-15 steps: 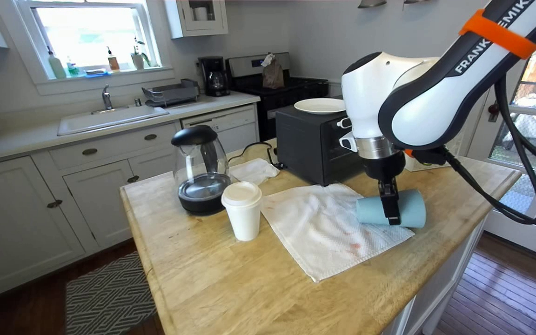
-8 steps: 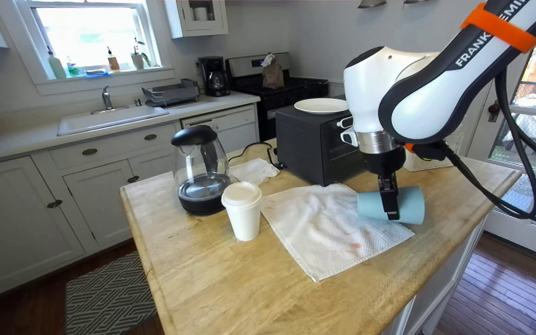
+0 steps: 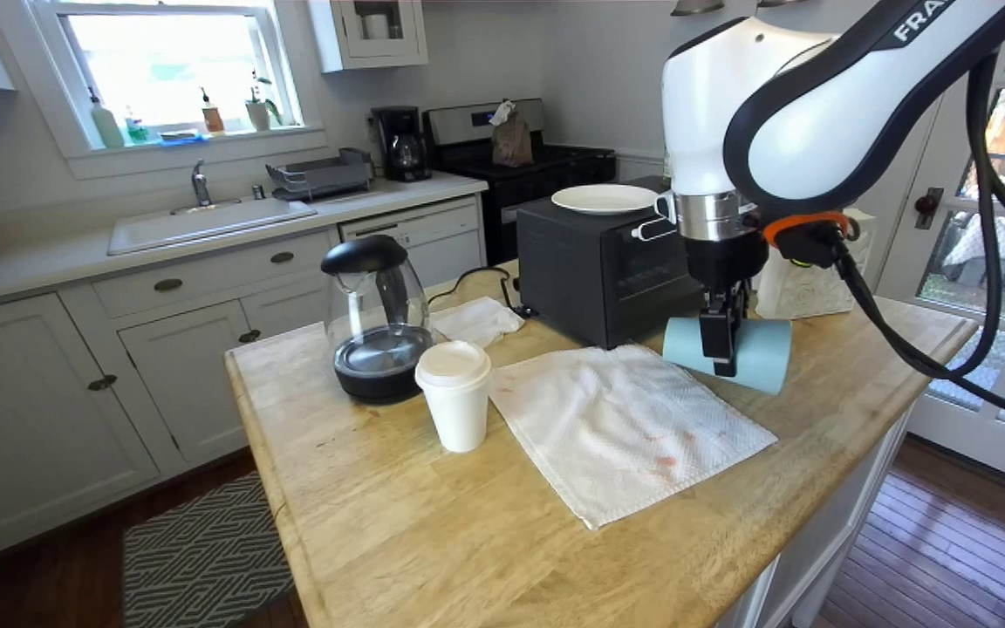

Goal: Flip the blue cup over on the towel

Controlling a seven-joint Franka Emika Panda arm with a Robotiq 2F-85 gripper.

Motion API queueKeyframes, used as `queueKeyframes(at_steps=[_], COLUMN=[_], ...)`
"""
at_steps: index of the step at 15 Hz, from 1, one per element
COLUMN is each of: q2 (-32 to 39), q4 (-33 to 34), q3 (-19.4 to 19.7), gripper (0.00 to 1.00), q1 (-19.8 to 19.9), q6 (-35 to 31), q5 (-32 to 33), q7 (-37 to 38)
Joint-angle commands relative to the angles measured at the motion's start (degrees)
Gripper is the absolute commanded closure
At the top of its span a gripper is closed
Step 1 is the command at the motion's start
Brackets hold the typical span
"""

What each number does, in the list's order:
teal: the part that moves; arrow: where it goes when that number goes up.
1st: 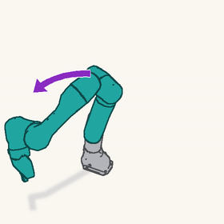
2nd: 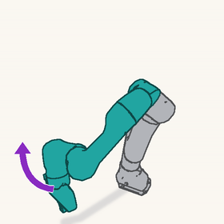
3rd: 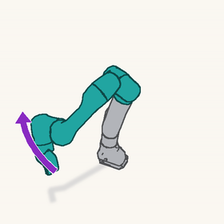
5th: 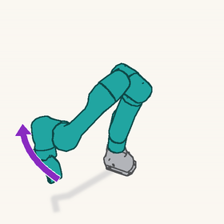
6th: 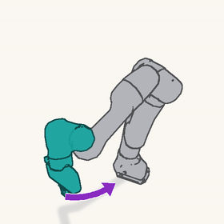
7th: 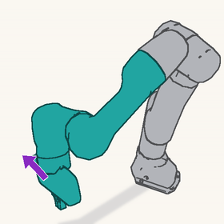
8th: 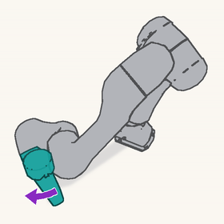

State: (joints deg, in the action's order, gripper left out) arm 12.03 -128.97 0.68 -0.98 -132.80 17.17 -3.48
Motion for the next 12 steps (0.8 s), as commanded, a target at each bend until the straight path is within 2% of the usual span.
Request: queueKeyframes(at_steps=[1, 5, 9, 12], q2=[-3.0, -3.5, -3.5, -3.3], q4=[-3.0, -4.6, -6.5, -7.8], q3=[0.1, 0.1, 0.9, 3.5], gripper=[0.4, 0.4, 0.4, 0.4], q1=[-1.0, -2.4, -4.4, -6.7], q6=[-1.7, -5.5, -13.4, -20.4], q5=[-1.5, -1.5, 1.2, 8.9], q7=[9.3, 21.9, 35.4, 47.9])
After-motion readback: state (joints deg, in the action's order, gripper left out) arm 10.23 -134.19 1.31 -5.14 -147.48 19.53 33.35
